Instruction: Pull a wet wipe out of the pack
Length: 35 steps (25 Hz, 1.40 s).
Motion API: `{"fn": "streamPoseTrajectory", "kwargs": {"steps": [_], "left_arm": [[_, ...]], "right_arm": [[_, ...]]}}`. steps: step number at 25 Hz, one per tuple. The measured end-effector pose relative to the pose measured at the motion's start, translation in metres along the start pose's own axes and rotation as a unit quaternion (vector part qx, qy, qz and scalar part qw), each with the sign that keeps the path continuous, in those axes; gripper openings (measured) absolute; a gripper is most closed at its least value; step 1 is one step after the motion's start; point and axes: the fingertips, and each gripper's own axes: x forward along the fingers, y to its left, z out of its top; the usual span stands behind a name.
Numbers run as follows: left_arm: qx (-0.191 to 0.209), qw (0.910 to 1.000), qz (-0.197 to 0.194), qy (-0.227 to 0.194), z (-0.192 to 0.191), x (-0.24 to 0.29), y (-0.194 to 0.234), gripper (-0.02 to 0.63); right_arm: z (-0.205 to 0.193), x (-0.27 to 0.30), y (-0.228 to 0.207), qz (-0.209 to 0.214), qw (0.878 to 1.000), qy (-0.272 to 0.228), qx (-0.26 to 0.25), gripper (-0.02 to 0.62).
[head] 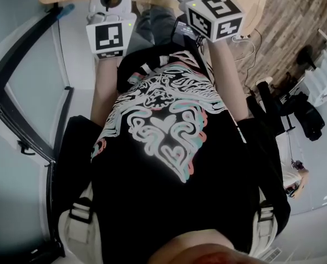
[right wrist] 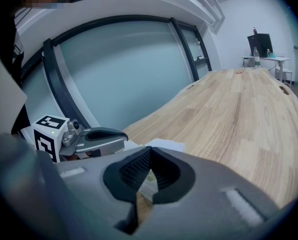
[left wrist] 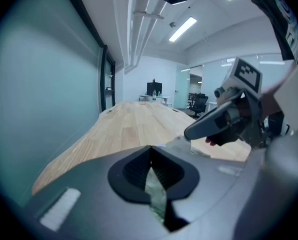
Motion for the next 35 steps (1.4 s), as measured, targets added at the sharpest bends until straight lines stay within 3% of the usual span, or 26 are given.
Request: {"fn": "streamPoseTrajectory", "kwargs": {"steps": [35], "left_arm": [[0.020,0.9996,0.003,-0.017,0.032,-0.006,0.005,-0.014]], "right_arm": [[0.015,-0.016,0.007,-0.002,1.000,-0.011,-0.004,0.000]]}}
